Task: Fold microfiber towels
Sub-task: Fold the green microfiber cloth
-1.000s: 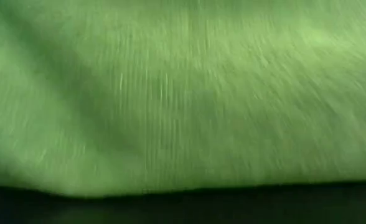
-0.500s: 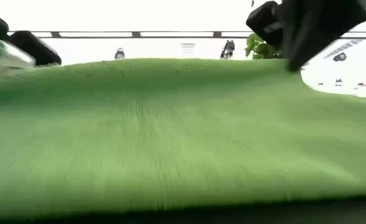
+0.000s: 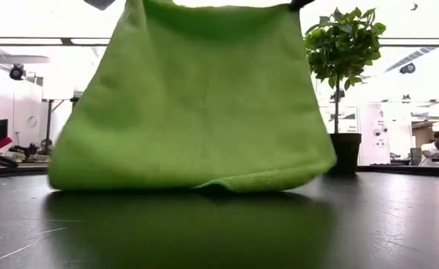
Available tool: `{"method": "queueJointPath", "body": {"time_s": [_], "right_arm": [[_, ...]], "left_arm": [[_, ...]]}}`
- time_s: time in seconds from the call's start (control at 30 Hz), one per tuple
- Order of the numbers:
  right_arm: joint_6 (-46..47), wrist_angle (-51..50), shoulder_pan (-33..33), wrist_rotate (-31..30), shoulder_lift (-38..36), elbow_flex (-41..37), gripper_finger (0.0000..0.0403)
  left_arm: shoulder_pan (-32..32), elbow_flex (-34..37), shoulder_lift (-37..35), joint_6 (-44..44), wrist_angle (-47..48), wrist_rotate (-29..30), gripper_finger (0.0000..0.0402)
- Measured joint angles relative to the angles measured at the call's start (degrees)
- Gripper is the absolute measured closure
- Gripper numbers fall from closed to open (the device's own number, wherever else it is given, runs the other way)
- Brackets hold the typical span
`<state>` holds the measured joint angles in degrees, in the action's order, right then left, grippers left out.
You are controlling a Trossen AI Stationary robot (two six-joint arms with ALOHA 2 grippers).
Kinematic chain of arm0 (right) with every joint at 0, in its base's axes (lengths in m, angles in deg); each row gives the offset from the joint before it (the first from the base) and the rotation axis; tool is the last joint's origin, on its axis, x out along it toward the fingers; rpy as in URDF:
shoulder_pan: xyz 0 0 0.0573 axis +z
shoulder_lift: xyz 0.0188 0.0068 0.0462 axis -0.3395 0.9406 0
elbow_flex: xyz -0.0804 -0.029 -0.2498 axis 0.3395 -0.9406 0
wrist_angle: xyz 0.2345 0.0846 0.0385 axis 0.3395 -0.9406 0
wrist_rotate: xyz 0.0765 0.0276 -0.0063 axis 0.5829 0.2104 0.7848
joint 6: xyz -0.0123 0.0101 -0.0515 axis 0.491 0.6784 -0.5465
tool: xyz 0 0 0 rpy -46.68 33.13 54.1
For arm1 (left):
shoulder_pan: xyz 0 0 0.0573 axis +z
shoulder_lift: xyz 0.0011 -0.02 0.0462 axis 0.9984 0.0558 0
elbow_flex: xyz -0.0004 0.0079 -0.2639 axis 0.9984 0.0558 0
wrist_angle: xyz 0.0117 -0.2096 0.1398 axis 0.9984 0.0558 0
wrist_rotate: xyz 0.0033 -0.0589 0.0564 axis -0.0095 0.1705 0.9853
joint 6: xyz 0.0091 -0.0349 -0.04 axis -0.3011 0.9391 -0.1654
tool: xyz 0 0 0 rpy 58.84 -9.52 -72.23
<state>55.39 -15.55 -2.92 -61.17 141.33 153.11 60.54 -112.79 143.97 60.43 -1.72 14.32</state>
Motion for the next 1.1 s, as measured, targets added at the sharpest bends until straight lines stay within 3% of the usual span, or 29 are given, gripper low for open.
{"method": "queueJointPath", "body": {"time_s": [0.1, 0.3, 0.53, 0.63, 0.73, 0.9, 1.1], "right_arm": [[-3.9, 1.5, -1.6, -0.1, -3.1, 1.0, 0.0394], [-5.8, 2.5, -1.1, 4.1, -7.3, 2.2, 0.0394], [-2.6, 1.2, 2.1, 14.6, -8.6, 2.1, 0.0394], [-1.9, 1.3, 4.3, 15.5, -8.4, 2.1, 0.0394], [-3.8, 1.4, 5.0, 11.8, -8.2, 2.7, 0.0394], [-10.2, 1.3, 3.9, -1.8, -8.3, 6.0, 0.0394], [-15.4, 1.1, 1.8, -3.6, -8.3, 12.5, 0.0394]], "left_arm": [[2.9, -1.4, -5.0, -6.5, -0.7, -0.2, 0.0401], [3.3, -3.3, -8.3, -8.9, -1.7, -3.1, 0.0401], [0.3, -1.2, -1.5, -5.2, -5.5, -12.4, 0.0401], [-2.3, -1.6, 2.9, -6.2, -7.7, -13.4, 0.0401], [-2.7, -4.0, 5.9, -8.9, -8.4, -12.6, 0.0401], [-0.2, -8.4, 6.3, -13.7, -8.5, -1.9, 0.0401], [4.8, -11.8, 3.5, -20.2, -8.5, 0.8, 0.0401]]}}
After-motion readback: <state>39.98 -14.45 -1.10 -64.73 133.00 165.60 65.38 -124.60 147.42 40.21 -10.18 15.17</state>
